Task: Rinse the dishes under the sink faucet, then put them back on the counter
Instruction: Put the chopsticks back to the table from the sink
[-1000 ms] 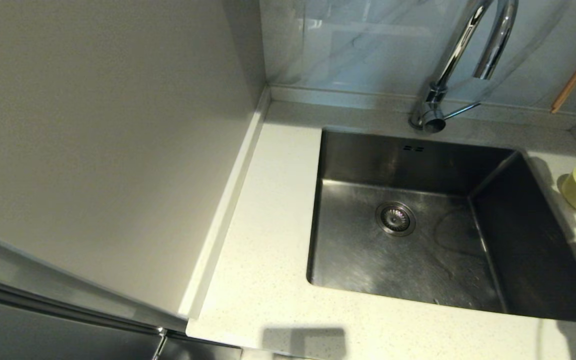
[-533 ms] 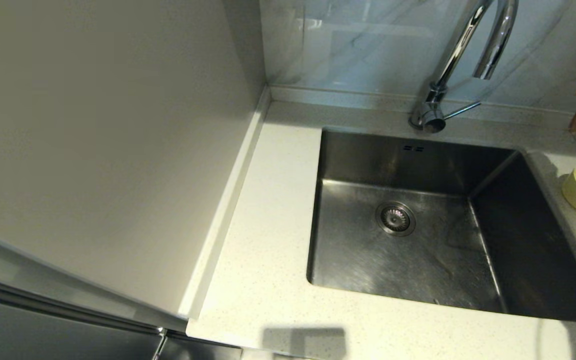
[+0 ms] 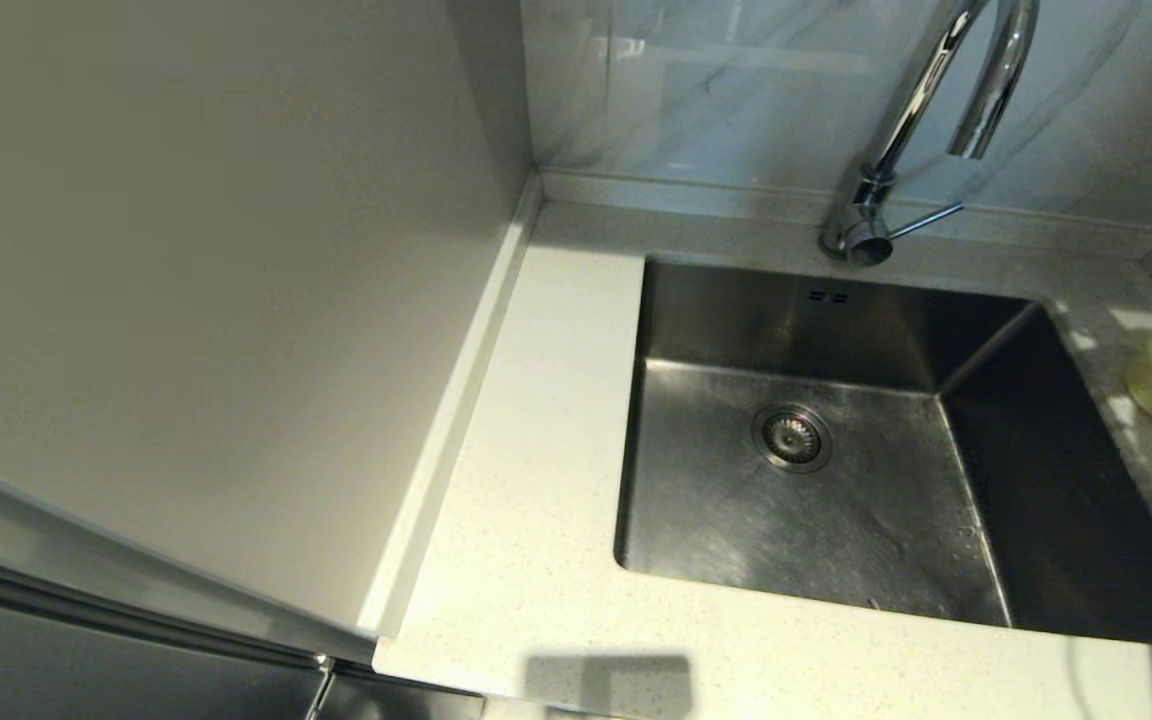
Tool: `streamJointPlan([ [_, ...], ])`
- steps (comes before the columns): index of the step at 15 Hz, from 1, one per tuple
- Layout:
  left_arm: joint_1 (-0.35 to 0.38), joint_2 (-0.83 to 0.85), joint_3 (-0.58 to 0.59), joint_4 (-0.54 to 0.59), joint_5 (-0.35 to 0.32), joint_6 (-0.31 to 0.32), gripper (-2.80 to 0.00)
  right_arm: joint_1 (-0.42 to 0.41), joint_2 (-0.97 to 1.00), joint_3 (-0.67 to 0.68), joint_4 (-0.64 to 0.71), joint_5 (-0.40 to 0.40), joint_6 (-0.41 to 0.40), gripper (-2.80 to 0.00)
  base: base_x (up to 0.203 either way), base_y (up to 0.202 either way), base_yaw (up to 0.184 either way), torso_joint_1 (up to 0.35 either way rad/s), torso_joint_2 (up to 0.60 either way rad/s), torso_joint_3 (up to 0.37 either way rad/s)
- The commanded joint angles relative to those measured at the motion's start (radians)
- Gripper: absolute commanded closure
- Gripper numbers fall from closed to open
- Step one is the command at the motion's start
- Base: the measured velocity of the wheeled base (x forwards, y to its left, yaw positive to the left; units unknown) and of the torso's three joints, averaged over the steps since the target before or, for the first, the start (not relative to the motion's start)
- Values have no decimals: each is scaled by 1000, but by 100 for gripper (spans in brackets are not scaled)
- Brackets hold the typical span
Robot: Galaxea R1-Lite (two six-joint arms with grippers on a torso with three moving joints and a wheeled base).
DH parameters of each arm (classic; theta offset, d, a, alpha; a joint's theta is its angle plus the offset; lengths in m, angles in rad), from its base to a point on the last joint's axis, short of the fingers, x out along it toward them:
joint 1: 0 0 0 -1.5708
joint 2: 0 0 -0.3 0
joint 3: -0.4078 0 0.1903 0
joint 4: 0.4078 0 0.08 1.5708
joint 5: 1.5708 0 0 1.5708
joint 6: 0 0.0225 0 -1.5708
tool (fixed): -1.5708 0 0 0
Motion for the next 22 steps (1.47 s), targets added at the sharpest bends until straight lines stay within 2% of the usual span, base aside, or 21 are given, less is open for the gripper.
streamJointPlan([
  [1,0,-3,0,0,0,-1,0,-95,78,-1,48,5,-141,0,0,0,0,0,0,0],
  [3,0,-3,0,0,0,-1,0,-157,113,4,52,4,-174,0,0,0,0,0,0,0],
  [5,0,-3,0,0,0,-1,0,-184,137,10,52,4,-186,0,0,0,0,0,0,0],
  [14,0,-3,0,0,0,-1,0,-184,115,243,55,-10,-193,0,0,0,0,0,0,0],
  [22,0,-3,0,0,0,-1,0,-167,83,248,178,-14,-181,0,0,0,0,0,0,0],
])
